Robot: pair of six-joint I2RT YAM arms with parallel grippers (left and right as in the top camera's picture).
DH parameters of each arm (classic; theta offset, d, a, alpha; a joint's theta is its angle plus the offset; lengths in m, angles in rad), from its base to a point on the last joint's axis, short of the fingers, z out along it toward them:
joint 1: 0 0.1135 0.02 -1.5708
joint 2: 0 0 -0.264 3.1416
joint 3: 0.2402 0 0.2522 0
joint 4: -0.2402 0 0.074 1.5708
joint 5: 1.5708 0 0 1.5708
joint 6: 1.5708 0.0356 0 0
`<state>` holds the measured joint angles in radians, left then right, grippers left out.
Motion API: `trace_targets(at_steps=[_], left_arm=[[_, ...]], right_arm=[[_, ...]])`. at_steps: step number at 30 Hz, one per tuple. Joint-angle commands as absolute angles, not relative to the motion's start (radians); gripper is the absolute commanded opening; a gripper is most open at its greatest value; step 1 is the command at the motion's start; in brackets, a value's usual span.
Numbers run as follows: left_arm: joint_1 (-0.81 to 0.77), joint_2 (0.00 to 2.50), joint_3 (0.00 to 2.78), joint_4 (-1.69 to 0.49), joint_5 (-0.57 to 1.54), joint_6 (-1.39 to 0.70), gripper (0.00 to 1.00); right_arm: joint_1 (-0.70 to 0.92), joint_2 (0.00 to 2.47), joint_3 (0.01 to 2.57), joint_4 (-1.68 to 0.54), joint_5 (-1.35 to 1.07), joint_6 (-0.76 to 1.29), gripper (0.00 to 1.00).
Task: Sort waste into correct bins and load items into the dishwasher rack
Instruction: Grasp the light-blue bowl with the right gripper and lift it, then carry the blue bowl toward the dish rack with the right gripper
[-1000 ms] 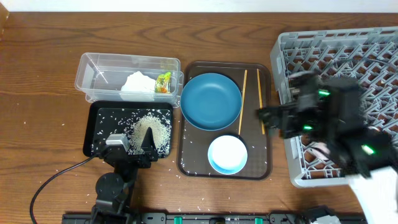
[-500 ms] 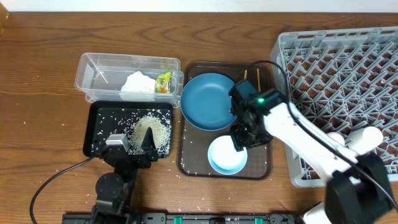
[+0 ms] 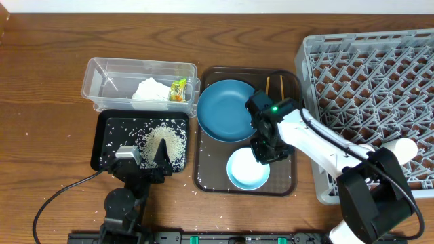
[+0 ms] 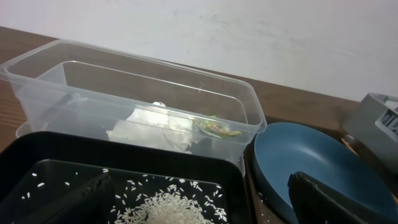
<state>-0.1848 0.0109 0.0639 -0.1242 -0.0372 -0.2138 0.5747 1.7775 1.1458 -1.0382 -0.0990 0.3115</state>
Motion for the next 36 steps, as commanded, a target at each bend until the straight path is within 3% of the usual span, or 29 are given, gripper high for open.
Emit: trace_targets(at_steps=[1,5,9,15,22,27,31,36], left_arm=[[-0.180,0.004,0.036,-0.133,-0.053,-0.223,0.91],[-0.180,0.004,0.036,-0.133,-0.053,-0.223,0.91],[-0.180,0.004,0.036,-0.133,-0.053,-0.223,0.91],[-0.180,0.004,0.036,-0.133,-0.053,-0.223,0.91],[-0.180,0.004,0.036,-0.133,-0.053,-0.223,0.91],[-0.180,0.004,0.036,-0.133,-0.053,-0.223,0.91],[-0.180,0.004,0.036,-0.133,-0.053,-0.223,0.91],[-0.180,0.004,0.036,-0.133,-0.053,-0.223,0.91]], right_arm=[[0.594,1.786,1.134,-1.037,-0.052,0.321,0.15],[0.602,1.786,1.126,-1.026,-0.057,0.310,0.17],[0.616,1.786,1.097,-0.988,-0.057,0.311,0.03],[0.608,1.738,1.116,-1.022,-0.002,0.339,0.01],[0.567,1.444,1.206,-1.187,0.502,0.588,0.01],[0.509,1.225,1.211,-1.108,0.952,0.718,0.01],[0.410,1.183,1.211,-0.983,1.121,0.714,0.01],[0.269,1.245,1.210,-0.812,1.171,0.503,0.01]])
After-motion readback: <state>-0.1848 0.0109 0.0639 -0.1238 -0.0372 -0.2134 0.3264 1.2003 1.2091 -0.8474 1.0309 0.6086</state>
